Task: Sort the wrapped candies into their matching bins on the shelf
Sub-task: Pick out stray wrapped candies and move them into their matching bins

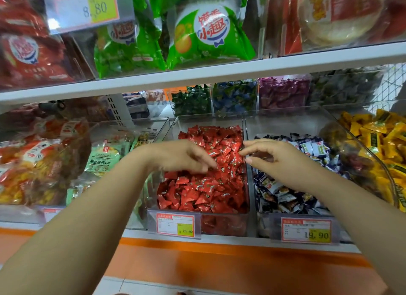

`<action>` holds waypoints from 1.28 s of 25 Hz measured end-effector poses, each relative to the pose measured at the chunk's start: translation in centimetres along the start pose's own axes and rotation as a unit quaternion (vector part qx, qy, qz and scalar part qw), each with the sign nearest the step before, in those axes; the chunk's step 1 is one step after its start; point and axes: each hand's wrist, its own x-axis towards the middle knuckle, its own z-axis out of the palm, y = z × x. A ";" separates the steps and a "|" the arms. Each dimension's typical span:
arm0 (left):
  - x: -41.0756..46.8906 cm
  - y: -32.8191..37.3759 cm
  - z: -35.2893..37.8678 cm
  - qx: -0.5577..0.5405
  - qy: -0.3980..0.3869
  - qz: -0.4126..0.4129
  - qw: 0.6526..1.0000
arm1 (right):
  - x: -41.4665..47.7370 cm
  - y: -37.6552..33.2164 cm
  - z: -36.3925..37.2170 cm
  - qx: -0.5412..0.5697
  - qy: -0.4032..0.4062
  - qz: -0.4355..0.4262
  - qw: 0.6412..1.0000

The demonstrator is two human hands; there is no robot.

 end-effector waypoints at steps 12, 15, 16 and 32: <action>3.8 -0.6 2.6 0.110 -0.039 -0.047 0.992 | 0.1 -0.1 -0.1 0.017 -0.002 0.008 1.000; 2.3 -0.3 3.1 0.155 -0.093 -0.033 0.983 | 0.0 -0.1 0.0 0.018 -0.003 0.013 1.000; 1.9 -0.1 3.3 0.165 -0.104 -0.030 0.980 | 0.0 -0.1 0.0 0.020 -0.004 0.014 1.000; 10.7 1.1 -0.1 0.052 0.079 0.009 0.995 | 2.7 1.3 -0.9 0.073 -0.006 0.022 0.997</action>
